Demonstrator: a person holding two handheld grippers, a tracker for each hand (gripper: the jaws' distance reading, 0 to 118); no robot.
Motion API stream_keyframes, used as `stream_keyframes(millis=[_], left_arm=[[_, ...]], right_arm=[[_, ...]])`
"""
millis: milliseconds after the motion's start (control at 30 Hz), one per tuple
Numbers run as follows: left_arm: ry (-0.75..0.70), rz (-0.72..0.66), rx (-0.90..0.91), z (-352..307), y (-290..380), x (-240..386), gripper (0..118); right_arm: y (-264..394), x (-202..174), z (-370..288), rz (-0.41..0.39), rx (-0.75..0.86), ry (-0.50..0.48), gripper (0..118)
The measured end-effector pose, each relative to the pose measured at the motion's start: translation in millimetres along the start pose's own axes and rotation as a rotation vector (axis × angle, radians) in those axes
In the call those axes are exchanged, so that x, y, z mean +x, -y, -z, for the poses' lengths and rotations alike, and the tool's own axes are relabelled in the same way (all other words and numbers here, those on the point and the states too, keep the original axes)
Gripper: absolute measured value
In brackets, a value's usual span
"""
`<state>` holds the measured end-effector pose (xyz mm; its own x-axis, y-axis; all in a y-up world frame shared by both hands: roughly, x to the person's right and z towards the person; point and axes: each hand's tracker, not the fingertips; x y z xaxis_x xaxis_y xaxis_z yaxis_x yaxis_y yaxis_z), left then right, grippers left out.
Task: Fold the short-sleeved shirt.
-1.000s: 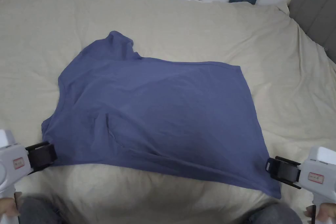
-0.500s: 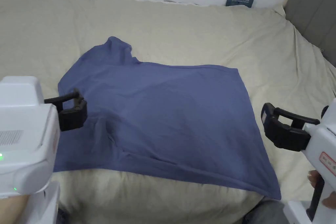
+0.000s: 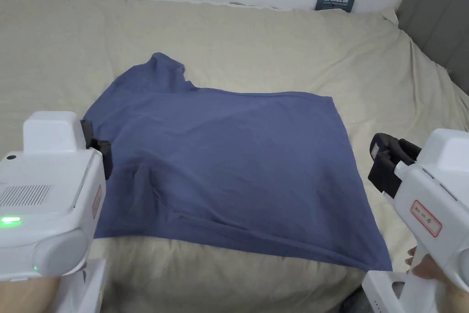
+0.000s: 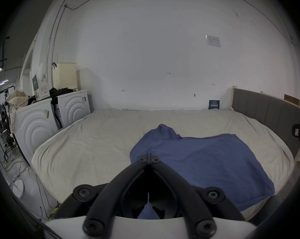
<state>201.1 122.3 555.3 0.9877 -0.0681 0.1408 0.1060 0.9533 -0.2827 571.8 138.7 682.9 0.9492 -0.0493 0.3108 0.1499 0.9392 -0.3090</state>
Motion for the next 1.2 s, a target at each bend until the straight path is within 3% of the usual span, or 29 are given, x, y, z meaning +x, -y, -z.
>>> stream_keyframes(millis=[133,267,300,333,367,400,433,467,733,767,800,867,933,1033,1167,1200], left_arm=[[0.006,0.015,-0.059,6.1,-3.2,-9.4,0],[-0.08,0.052,-0.286,31.0,-2.1,-27.1,1],[-0.066,0.014,-0.354,38.9,2.0,-36.6,9],[-0.053,-0.019,-0.419,45.8,6.2,-45.2,24],[-0.047,-0.071,-0.481,54.5,12.1,-52.7,48],[-0.029,-0.102,-0.538,63.9,20.8,-60.8,87],[-0.01,-0.133,-0.587,72.3,29.5,-67.9,109],[-0.002,-0.168,-0.634,80.5,39.1,-74.8,118],[-0.078,-0.179,-0.868,114.4,102.7,-92.9,116],[-0.079,-0.198,-0.873,115.0,107.1,-92.0,107],[-0.071,-0.21,-0.853,113.2,109.2,-91.1,81],[-0.05,-0.229,-0.814,111.0,110.6,-87.1,45],[0.018,-0.227,-0.815,111.5,112.6,-83.2,38],[0.015,-0.233,-0.801,110.3,112.5,-76.8,12],[-0.001,-0.224,-0.686,94.9,98.7,-70.5,8],[-0.006,-0.218,-0.667,90.5,94.2,-68.9,8]], right_arm=[[0.9,-3.4,-2.0,0.001,-0.014,-0.008,1],[5.3,-5.4,-3.6,0.004,-0.039,-0.005,1],[7.4,-4.5,-3.1,0.012,-0.047,-0.007,1],[9.6,-3.4,-3.1,0.015,-0.049,-0.006,1],[11.4,-2.9,-2.2,0.018,-0.057,-0.004,1],[13.0,-2.5,-1.1,0.02,-0.066,-0.002,1],[14.5,-2.1,0.0,0.022,-0.072,-0.001,1],[16.0,-1.0,0.7,0.026,-0.081,0.0,1],[23.0,1.2,3.1,0.045,-0.112,0.01,1],[23.6,1.9,4.2,0.044,-0.117,0.011,1],[24.1,2.3,5.3,0.042,-0.123,0.009,1],[24.6,1.9,6.7,0.036,-0.134,0.012,1],[25.4,2.5,8.1,0.033,-0.146,0.021,1],[25.9,7.3,8.0,0.04,-0.164,0.029,1],[26.1,22.2,15.3,0.02,-0.252,0.057,2],[27.4,27.5,18.5,0.017,-0.279,0.065,10]])
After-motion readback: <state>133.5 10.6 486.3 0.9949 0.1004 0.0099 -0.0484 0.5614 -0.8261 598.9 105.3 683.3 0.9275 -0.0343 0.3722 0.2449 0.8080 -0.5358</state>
